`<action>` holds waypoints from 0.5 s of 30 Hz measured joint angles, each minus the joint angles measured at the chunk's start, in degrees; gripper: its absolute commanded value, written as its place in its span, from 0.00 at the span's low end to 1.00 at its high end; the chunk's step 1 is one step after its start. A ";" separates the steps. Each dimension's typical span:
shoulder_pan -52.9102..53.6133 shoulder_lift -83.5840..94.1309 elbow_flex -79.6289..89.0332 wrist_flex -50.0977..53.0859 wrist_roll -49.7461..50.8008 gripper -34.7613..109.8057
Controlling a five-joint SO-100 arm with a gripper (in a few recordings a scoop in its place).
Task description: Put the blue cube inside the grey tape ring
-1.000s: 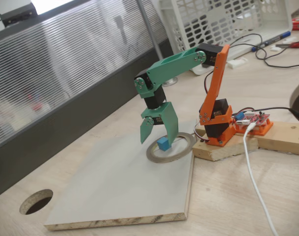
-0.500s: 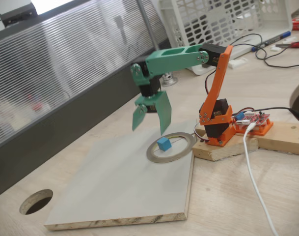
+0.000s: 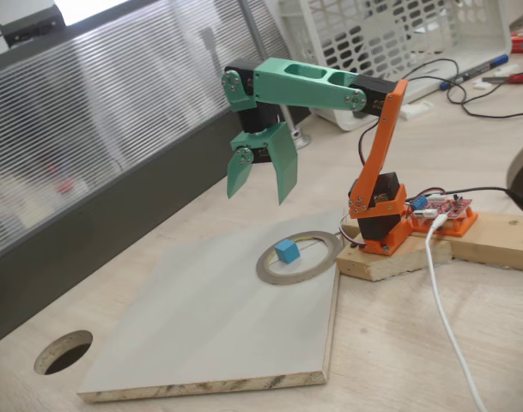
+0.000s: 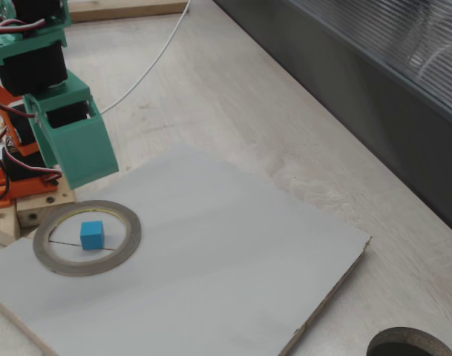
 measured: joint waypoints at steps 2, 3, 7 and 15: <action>0.00 0.00 0.00 0.35 0.00 0.62; 0.00 0.00 0.00 0.35 0.00 0.58; 0.18 0.35 -0.79 0.44 0.00 0.36; 0.26 0.35 -0.88 0.53 -0.09 0.24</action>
